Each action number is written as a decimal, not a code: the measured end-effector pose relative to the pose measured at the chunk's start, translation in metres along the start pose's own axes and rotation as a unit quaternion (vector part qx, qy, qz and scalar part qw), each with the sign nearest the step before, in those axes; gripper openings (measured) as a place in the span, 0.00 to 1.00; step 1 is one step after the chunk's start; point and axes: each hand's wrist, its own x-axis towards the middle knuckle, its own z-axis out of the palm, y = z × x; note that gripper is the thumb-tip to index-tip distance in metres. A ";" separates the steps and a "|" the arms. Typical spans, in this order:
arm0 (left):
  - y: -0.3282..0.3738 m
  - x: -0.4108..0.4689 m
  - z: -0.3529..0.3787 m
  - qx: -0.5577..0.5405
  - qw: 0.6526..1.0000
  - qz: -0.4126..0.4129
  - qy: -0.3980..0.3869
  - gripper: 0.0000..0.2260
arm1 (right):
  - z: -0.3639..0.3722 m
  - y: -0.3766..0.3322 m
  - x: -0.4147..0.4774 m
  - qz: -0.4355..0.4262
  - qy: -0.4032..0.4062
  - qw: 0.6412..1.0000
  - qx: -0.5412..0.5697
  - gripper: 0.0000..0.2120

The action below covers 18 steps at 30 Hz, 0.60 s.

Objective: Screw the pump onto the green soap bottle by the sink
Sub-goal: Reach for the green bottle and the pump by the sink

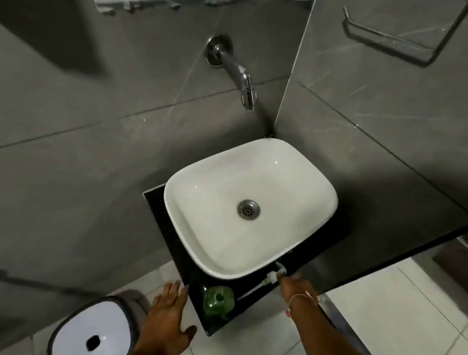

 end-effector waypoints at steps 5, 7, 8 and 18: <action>0.015 0.012 0.012 -0.063 0.998 -0.001 0.014 0.44 | 0.007 -0.015 -0.005 0.018 -0.024 0.998 0.051 0.20; 0.021 0.017 0.013 -0.073 0.997 0.005 0.031 0.44 | 0.021 -0.016 -0.001 0.015 -0.012 0.998 0.068 0.20; 0.025 0.019 0.011 -0.079 0.996 0.006 0.041 0.43 | 0.028 -0.015 0.003 0.019 -0.013 0.997 0.072 0.21; 0.023 0.030 0.018 -0.108 0.993 -0.006 0.045 0.30 | 0.036 -0.020 0.020 0.048 -0.028 0.986 0.156 0.19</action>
